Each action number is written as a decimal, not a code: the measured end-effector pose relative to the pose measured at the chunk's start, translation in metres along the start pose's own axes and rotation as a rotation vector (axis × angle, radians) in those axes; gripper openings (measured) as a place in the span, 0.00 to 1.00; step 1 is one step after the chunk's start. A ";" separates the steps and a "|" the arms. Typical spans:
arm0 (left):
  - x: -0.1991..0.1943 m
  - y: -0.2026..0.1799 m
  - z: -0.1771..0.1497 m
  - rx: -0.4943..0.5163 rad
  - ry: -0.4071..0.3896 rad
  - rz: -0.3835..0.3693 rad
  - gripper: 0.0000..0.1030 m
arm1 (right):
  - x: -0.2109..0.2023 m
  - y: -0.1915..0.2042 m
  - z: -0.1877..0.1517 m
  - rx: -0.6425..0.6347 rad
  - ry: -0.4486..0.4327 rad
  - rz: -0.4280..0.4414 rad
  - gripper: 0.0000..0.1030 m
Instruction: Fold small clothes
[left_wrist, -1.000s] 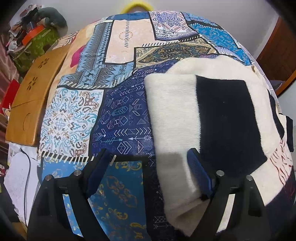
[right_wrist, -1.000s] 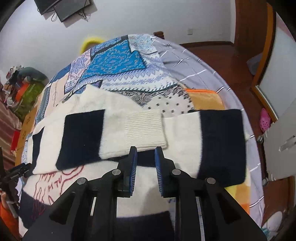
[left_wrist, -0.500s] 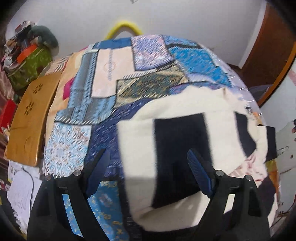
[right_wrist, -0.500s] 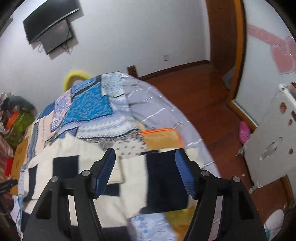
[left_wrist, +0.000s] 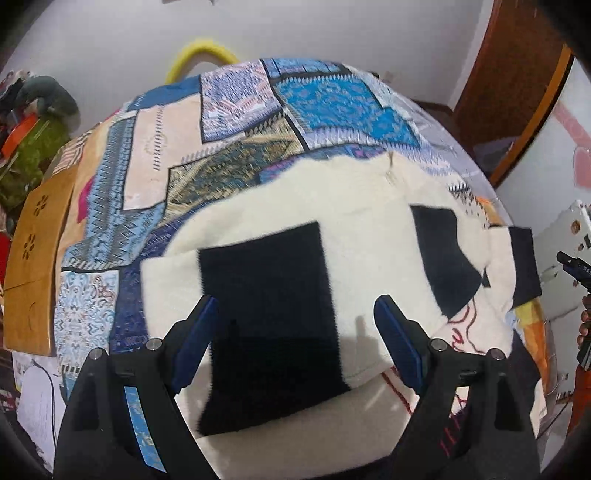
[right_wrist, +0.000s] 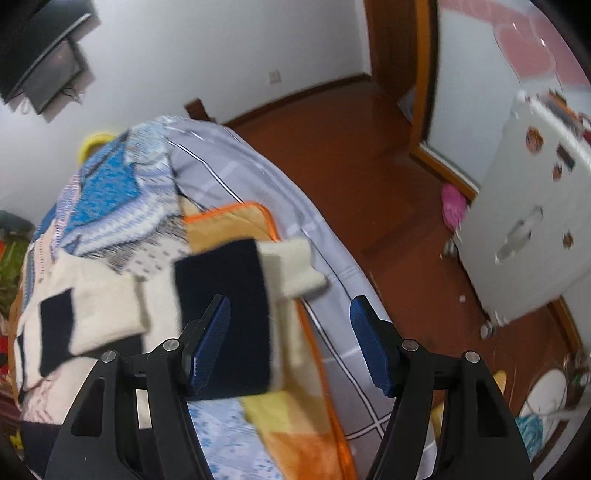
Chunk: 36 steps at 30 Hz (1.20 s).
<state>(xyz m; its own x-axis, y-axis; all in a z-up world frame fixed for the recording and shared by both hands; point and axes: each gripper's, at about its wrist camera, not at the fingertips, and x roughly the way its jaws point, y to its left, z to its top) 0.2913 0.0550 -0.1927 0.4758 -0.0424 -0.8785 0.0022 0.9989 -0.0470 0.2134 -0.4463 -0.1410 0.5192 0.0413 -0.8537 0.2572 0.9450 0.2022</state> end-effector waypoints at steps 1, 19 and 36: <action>0.005 -0.002 -0.001 0.001 0.012 0.001 0.84 | 0.009 -0.006 -0.003 0.020 0.021 -0.001 0.62; 0.046 0.000 -0.017 -0.025 0.099 0.041 0.84 | 0.087 -0.030 0.018 0.138 0.130 0.053 0.62; 0.051 0.003 -0.018 -0.051 0.099 0.034 0.90 | 0.114 -0.042 0.009 0.256 0.240 0.200 0.27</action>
<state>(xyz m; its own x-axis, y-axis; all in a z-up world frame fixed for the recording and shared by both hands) 0.3002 0.0551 -0.2464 0.3855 -0.0130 -0.9226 -0.0583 0.9976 -0.0384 0.2695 -0.4846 -0.2426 0.3825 0.3189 -0.8672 0.3813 0.8004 0.4626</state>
